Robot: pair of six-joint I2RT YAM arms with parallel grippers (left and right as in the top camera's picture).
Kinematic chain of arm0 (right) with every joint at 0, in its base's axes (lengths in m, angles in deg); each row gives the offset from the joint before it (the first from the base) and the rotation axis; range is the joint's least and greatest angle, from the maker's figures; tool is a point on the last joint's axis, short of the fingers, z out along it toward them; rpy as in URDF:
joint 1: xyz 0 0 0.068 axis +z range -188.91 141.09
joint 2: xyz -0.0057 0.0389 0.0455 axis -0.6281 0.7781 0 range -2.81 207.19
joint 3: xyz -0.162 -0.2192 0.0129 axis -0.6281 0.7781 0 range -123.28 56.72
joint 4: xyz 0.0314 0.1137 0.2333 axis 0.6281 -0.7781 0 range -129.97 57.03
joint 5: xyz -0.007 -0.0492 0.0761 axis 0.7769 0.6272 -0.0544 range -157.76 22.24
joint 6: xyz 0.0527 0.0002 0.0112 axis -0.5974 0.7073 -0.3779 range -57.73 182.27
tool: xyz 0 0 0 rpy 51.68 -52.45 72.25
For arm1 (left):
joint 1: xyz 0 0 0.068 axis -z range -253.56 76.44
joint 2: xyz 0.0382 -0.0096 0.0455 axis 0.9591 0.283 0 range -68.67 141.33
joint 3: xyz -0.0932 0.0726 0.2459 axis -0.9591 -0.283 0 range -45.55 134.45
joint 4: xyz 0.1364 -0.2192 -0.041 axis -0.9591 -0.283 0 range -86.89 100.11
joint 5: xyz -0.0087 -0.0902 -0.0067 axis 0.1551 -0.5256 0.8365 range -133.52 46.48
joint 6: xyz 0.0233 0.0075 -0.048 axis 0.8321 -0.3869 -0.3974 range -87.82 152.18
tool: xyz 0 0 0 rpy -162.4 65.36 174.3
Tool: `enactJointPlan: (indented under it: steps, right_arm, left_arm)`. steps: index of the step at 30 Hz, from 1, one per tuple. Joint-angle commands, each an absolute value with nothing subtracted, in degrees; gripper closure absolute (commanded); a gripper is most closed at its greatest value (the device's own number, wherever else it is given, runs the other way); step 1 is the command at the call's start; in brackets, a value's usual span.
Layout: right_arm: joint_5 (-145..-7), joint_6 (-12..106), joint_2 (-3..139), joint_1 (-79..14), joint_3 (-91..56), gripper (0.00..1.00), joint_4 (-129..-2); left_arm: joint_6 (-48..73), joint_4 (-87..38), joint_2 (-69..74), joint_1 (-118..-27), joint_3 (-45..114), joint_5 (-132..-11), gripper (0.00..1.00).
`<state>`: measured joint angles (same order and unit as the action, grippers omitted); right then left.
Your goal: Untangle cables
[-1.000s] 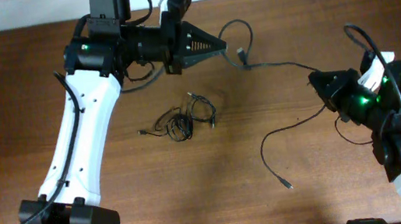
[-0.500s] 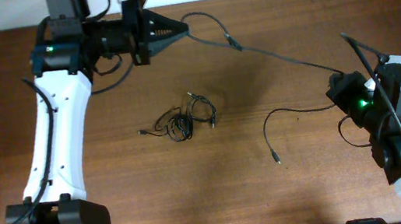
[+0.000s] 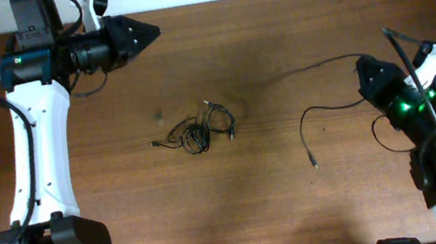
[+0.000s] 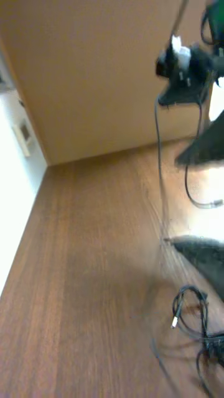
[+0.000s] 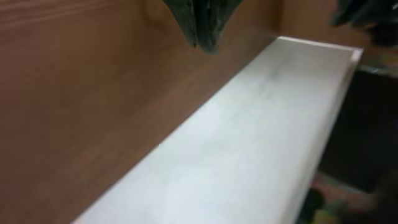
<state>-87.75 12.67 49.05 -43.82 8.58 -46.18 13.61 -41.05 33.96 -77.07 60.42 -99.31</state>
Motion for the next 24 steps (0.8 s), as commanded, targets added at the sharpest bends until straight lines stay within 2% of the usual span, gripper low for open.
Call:
enactJointPlan:
  steps: [1, 6, 12, 13, 14, 19, 24]
  right_arm:
    - [-90.5, 12.3, 45.4, -44.2, 6.9, 0.96, -45.6]
    - [-92.0, 11.7, 42.0, -44.2, 6.8, 0.96, -43.7]
    - [-91.3, 9.7, 41.9, -44.2, 6.9, 0.96, -42.2]
    - [-91.3, 9.8, 41.9, -44.2, 6.9, 0.96, -42.2]
    - [-91.3, 9.8, 41.9, -44.2, 6.9, 0.96, -42.8]
    - [-91.7, 9.7, 42.0, -44.2, 6.9, 0.96, -45.5]
    - [-94.2, 9.8, 42.0, -44.2, 6.9, 0.96, -47.2]
  left_arm:
    - [23.8, -42.3, 32.6, -74.1, 61.2, -97.5, 0.26]
    - [25.7, -42.7, 32.6, -67.0, 61.2, -97.5, 0.20]
    - [2.5, -45.1, 32.6, -54.9, 61.2, -96.3, 0.22]
    - [-1.8, -45.1, 32.6, -53.0, 61.2, -96.2, 0.18]
    - [-7.0, -45.1, 32.6, -50.6, 61.2, -96.2, 0.04]
    - [-27.6, -44.8, 32.6, -43.5, 61.2, -94.0, 0.01]
    - [-49.9, -43.0, 32.6, -41.1, 61.2, -81.1, 0.00]
